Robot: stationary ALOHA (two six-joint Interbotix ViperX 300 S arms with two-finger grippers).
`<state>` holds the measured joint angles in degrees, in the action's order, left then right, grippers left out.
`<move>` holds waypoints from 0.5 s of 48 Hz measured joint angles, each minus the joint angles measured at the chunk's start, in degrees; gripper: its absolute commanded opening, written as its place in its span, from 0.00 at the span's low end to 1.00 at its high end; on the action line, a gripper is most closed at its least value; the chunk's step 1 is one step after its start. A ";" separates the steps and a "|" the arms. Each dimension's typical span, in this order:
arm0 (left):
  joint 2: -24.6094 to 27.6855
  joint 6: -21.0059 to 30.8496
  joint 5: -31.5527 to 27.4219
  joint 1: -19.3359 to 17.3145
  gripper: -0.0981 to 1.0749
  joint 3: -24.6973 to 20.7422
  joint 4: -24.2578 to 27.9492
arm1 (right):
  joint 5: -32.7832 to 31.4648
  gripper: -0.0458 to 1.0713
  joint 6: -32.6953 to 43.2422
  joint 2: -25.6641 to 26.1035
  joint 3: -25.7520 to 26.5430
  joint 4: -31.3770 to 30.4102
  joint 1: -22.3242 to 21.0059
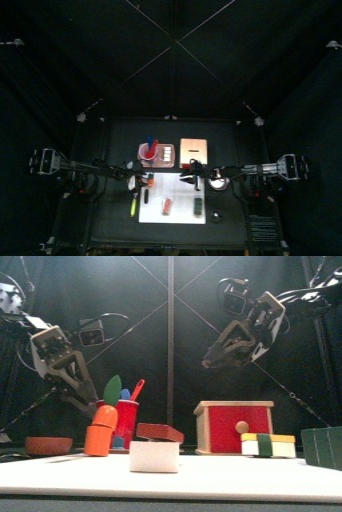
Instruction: Put carrot into soy sauce container
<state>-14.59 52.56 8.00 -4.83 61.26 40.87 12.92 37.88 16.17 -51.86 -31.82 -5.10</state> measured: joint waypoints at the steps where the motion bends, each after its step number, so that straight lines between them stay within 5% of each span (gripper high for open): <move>1: 0.70 -0.09 -0.09 0.00 0.90 -0.44 0.00 | 0.00 0.63 -0.09 0.00 0.00 0.00 0.00; 9: 6.59 -0.70 -0.26 0.00 0.90 -3.60 -0.44 | 0.00 0.63 0.00 0.00 -0.53 0.09 0.35; 24: 8.35 -0.88 -0.18 0.18 0.89 -5.71 -0.97 | 0.00 0.62 -0.09 0.09 -1.85 0.18 0.62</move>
<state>-6.24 51.68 7.82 -4.66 55.55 39.90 12.92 37.79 16.26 -53.70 -31.64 -4.48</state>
